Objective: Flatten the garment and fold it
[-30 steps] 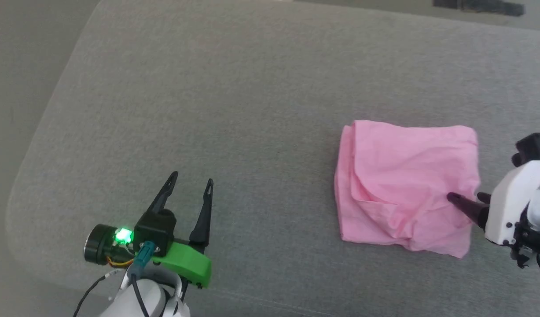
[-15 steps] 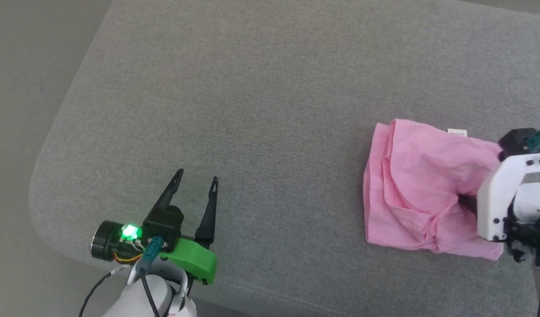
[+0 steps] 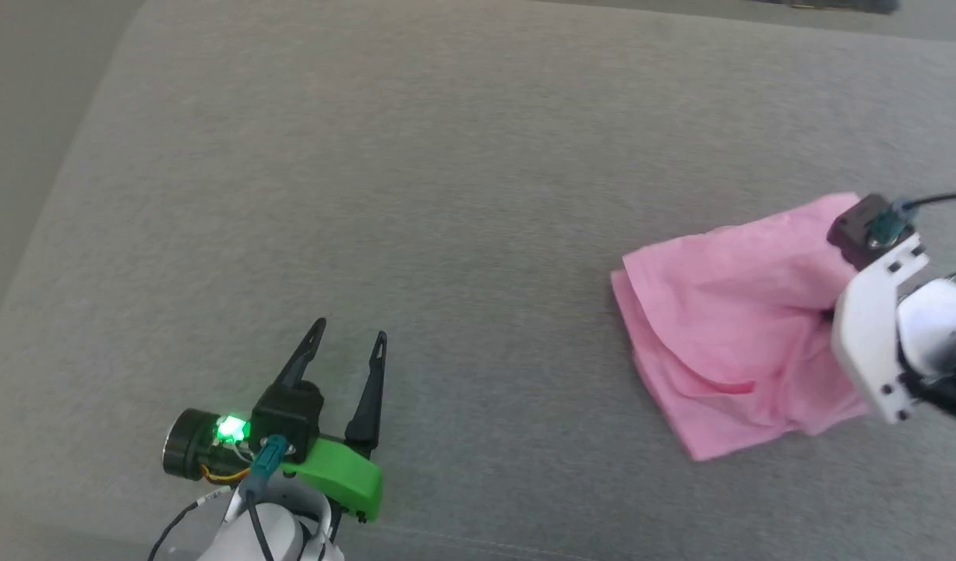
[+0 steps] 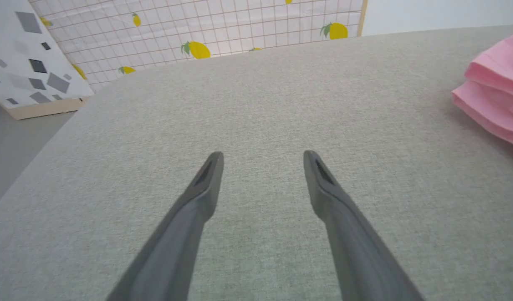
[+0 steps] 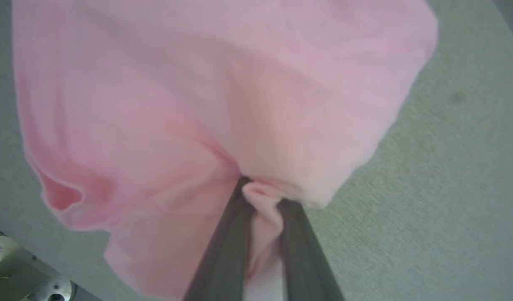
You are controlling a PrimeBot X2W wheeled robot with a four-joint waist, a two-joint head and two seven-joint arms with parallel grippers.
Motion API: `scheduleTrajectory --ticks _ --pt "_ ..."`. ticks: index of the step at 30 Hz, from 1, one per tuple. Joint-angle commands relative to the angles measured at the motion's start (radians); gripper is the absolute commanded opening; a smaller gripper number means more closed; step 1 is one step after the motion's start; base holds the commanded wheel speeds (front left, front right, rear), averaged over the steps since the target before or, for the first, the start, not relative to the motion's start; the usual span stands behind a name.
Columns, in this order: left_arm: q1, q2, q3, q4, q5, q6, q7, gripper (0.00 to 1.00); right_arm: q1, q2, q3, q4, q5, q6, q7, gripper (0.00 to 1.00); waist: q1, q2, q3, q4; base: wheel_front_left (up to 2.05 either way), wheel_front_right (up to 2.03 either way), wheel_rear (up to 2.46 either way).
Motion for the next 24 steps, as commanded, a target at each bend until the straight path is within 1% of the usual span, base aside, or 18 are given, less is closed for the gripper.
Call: scheduleTrajectory --ticks 1,5,8,9,10,13,16,21,24 --pt "0.006 0.004 0.005 -0.007 -0.003 -0.003 -0.008 1.00 -0.043 -0.043 0.032 -0.012 0.023 0.003 0.000 0.00 -0.0001 0.0000 0.005 -0.104 0.00 0.00 0.00" --pt "0.008 0.011 0.009 -0.034 0.001 -0.011 -0.008 1.00 -0.132 -0.215 0.153 -0.031 0.045 0.003 -0.037 0.00 -0.0001 0.0000 0.043 -0.165 0.00 0.00 0.00" --pt "0.005 0.018 0.005 -0.054 0.009 -0.021 -0.008 1.00 -0.171 -0.317 0.197 -0.001 0.058 0.003 -0.085 0.00 -0.0001 0.0000 0.077 -0.195 0.00 0.00 0.00" --pt "0.002 0.020 0.003 -0.060 0.012 -0.025 -0.008 1.00 -0.180 -0.348 0.202 0.020 0.062 0.003 -0.106 0.00 -0.0001 0.0000 0.092 -0.204 0.00 0.00 0.00" --pt "-0.006 0.027 0.001 -0.075 0.019 -0.031 -0.008 1.00 -0.192 -0.397 0.178 0.105 0.073 0.003 -0.158 0.00 -0.0001 0.0000 0.130 -0.217 0.00 0.00 0.00" --pt "-0.019 0.033 0.001 -0.095 0.027 -0.033 -0.008 1.00 -0.184 -0.409 0.114 0.216 0.077 0.003 -0.210 0.00 -0.0001 0.0000 0.179 -0.221 0.00 0.00 0.00" --pt "-0.034 0.036 -0.005 -0.110 0.036 -0.040 -0.007 1.00 -0.156 -0.416 0.054 0.318 0.073 0.003 -0.263 0.00 -0.0001 0.0000 0.218 -0.210 0.00 0.00 0.00" --pt "-0.050 0.045 -0.011 -0.138 0.048 -0.044 -0.004 1.00 -0.106 -0.437 -0.060 0.492 0.035 0.003 -0.353 0.00 -0.0001 0.0000 0.281 -0.186 0.00 0.00 0.00" --pt "-0.055 0.054 -0.011 -0.153 0.052 -0.044 -0.003 1.00 -0.086 -0.439 -0.130 0.588 0.009 0.003 -0.410 0.00 -0.0001 0.0000 0.315 -0.172 0.00 0.00 0.00"
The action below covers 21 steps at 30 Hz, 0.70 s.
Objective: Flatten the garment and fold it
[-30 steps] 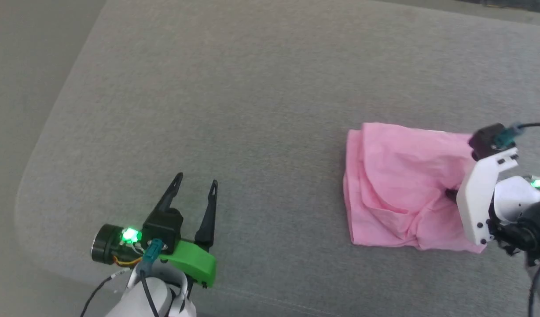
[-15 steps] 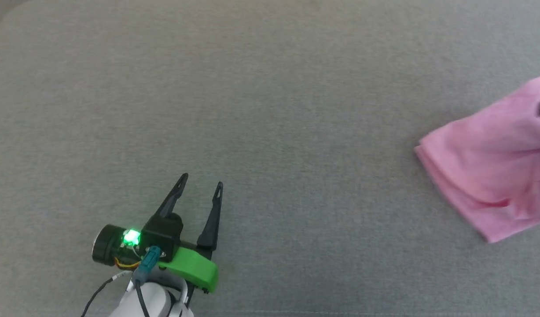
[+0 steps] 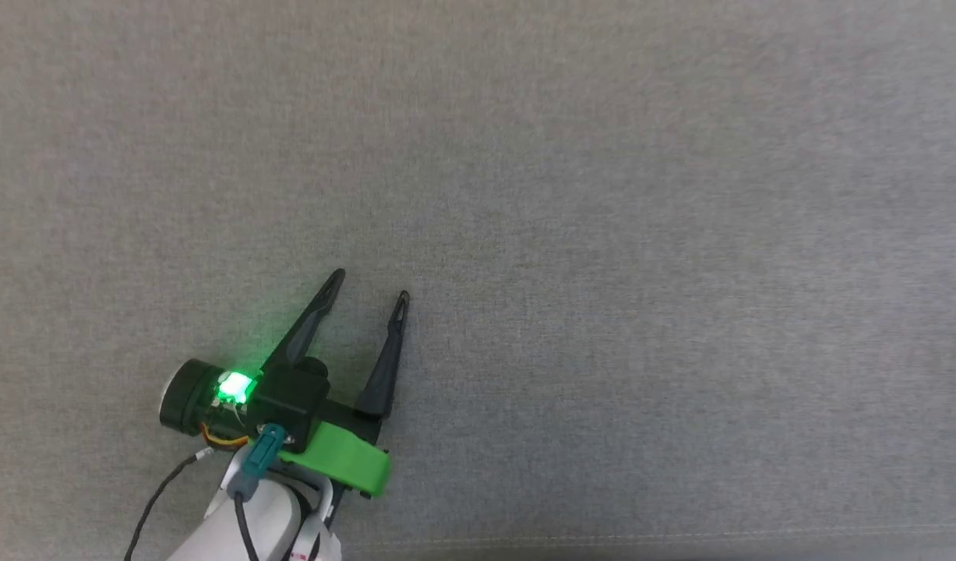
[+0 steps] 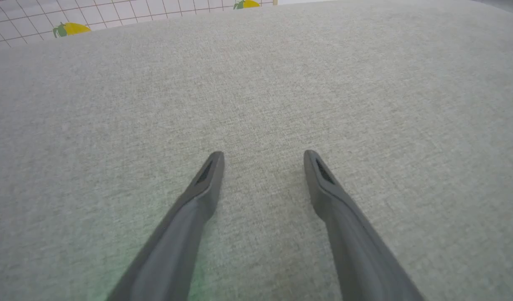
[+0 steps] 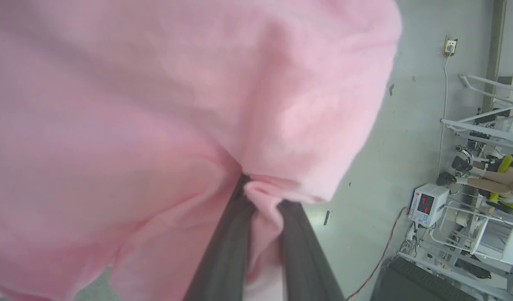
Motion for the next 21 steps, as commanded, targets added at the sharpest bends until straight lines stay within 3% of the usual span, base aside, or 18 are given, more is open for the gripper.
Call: scheduleTrajectory --ticks 1,13,14,15,21 --pt "-0.016 0.012 0.002 -0.008 0.006 -0.006 0.001 1.00 0.012 0.003 -0.027 0.031 -0.013 -0.002 -0.024 0.00 -0.0001 -0.0001 0.064 0.023 0.00 0.00 0.00" --pt "-0.038 0.019 0.004 -0.019 0.009 -0.007 0.002 1.00 0.009 0.056 -0.234 0.236 -0.146 -0.002 -0.152 0.00 -0.0001 -0.0001 0.108 0.054 0.00 0.00 0.00" --pt "-0.037 0.016 0.003 -0.015 0.007 -0.005 0.002 1.00 0.005 0.059 -0.245 0.240 -0.161 -0.002 -0.166 0.63 -0.0001 -0.0001 0.102 0.053 0.00 0.00 0.00" --pt "-0.037 0.015 0.003 -0.012 0.007 -0.005 0.002 1.00 0.001 0.061 -0.253 0.243 -0.173 -0.002 -0.173 1.00 -0.0001 -0.0001 0.095 0.052 0.00 0.00 0.00" --pt "-0.032 -0.001 0.000 0.017 0.000 -0.004 0.000 1.00 -0.030 0.086 -0.253 0.221 -0.224 -0.002 -0.190 1.00 -0.0001 -0.0001 0.017 0.041 0.00 0.00 0.00"
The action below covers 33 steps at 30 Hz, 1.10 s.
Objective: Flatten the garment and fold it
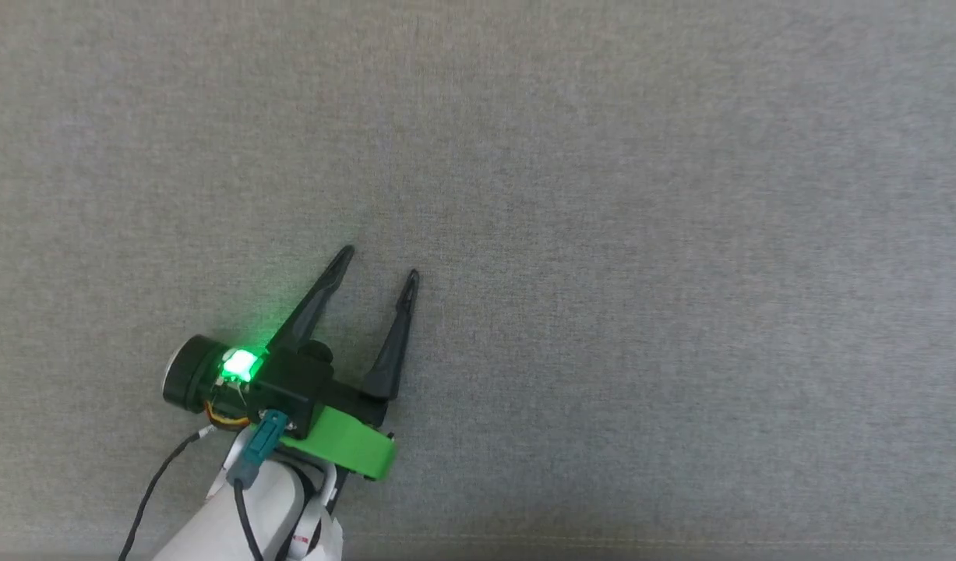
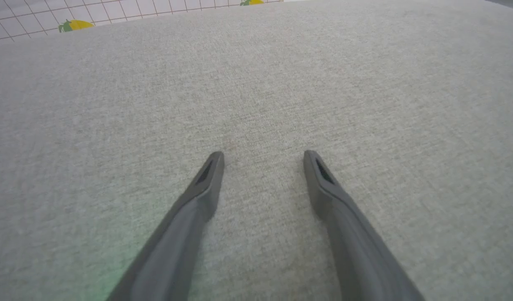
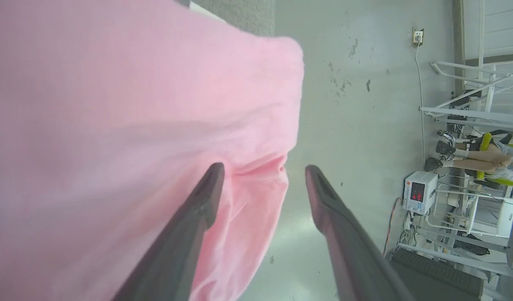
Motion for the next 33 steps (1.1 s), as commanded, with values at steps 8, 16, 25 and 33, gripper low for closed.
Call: scheduleTrajectory --ticks 8,16,25,33 --pt "0.053 -0.014 0.002 0.072 -0.030 0.020 0.009 1.00 -0.149 0.070 0.078 -0.120 -0.039 -0.002 -0.058 1.00 -0.0001 -0.0001 -0.248 -0.026 0.00 0.00 0.00" --pt "0.096 0.004 0.058 0.085 -0.070 0.066 0.013 1.00 -0.242 0.179 0.207 -0.304 0.056 -0.002 -0.175 1.00 -0.0001 -0.0001 -0.408 -0.013 0.00 0.00 0.00" --pt "0.148 0.038 0.104 0.068 -0.100 0.123 0.049 1.00 -0.151 0.315 0.181 -0.482 0.134 -0.002 -0.339 1.00 -0.0001 -0.0001 -0.506 0.022 0.00 0.00 0.00" --pt "0.190 0.055 0.094 0.045 -0.083 0.160 0.065 1.00 0.163 0.565 -0.056 -0.605 0.058 -0.002 -0.448 1.00 -0.0001 -0.0001 -0.555 0.048 0.00 0.00 0.00"
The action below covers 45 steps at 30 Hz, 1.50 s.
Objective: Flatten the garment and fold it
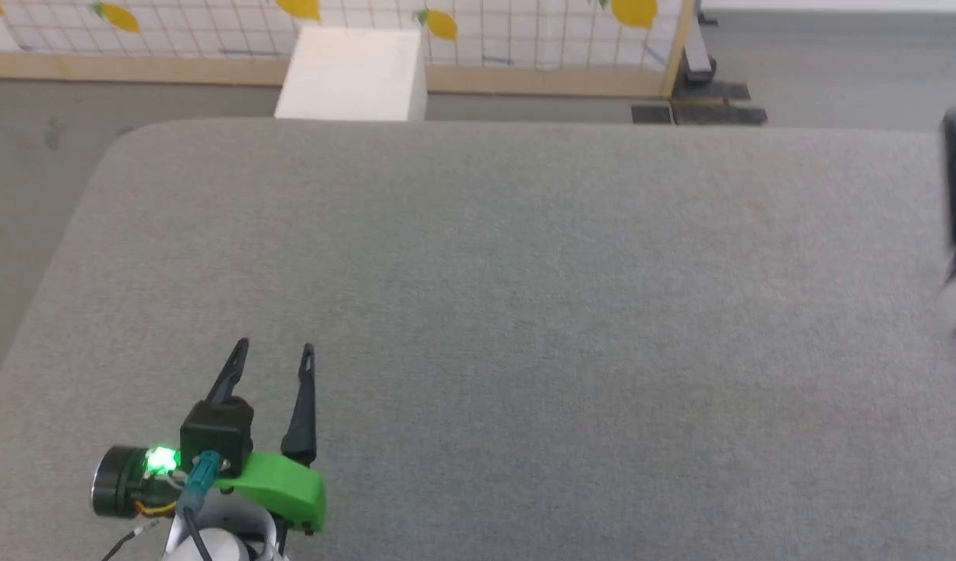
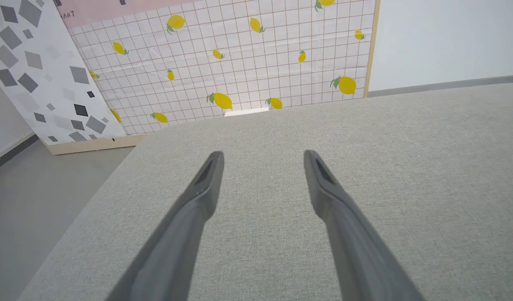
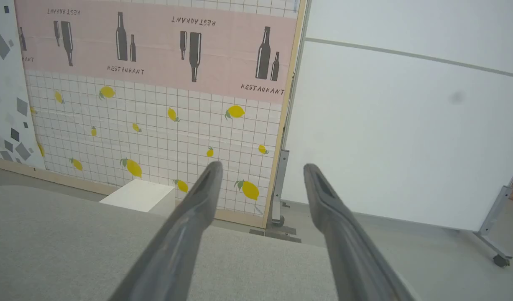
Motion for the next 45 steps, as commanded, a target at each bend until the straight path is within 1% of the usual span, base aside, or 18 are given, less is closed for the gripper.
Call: scheduleTrajectory --ticks 1,3,5,7,11,14,19,23,34,45 --pt "0.018 0.010 0.000 -0.006 0.015 0.014 0.001 1.00 0.065 0.055 -0.031 -0.036 -0.032 -0.002 -0.011 1.00 0.0001 0.0000 -0.029 0.023 0.00 0.00 0.00" --pt "0.028 0.013 -0.002 -0.008 0.016 0.019 0.003 1.00 0.149 0.128 -0.074 -0.091 -0.071 -0.002 -0.018 1.00 0.0001 0.0000 -0.037 0.028 0.00 0.00 0.00" --pt "0.036 0.016 -0.001 -0.007 0.019 0.029 0.003 1.00 0.226 0.184 -0.091 -0.135 -0.111 -0.002 -0.018 1.00 0.0001 0.0000 -0.045 0.031 0.00 0.00 0.00" --pt "0.044 0.017 -0.003 -0.004 0.021 0.033 0.001 1.00 0.289 0.235 -0.116 -0.167 -0.143 -0.002 -0.018 1.00 0.0001 0.0000 -0.051 0.034 0.00 0.00 0.00" --pt "0.059 0.019 -0.002 0.009 0.020 0.037 -0.009 1.00 0.385 0.313 -0.138 -0.226 -0.184 -0.002 -0.029 1.00 0.0001 0.0000 -0.057 0.039 0.00 0.00 0.00" --pt "0.062 0.017 -0.002 0.018 0.020 0.036 -0.017 1.00 0.445 0.326 -0.104 -0.254 -0.217 -0.002 -0.041 1.00 0.0001 0.0000 -0.056 0.041 0.00 0.00 0.00" --pt "0.064 0.009 -0.008 0.039 0.017 0.025 -0.028 1.00 0.509 0.372 -0.136 -0.273 -0.228 -0.002 -0.062 1.00 0.0001 0.0000 -0.052 0.047 0.00 0.00 0.00" --pt "0.064 0.002 -0.006 0.053 0.012 0.023 -0.034 1.00 0.542 0.391 -0.135 -0.274 -0.236 -0.002 -0.061 1.00 0.0001 0.0000 -0.050 0.049 0.00 0.00 0.00" --pt "0.051 0.006 -0.008 0.059 0.015 0.003 -0.045 1.00 0.556 0.404 -0.128 -0.274 -0.237 -0.002 -0.059 1.00 0.0001 0.0000 -0.051 0.043 0.00 0.00 0.00" --pt "0.046 0.007 -0.009 0.053 0.010 0.001 -0.046 1.00 0.556 0.408 -0.126 -0.274 -0.243 -0.002 -0.053 1.00 0.0001 0.0000 -0.054 0.041 0.00 0.00 0.00"
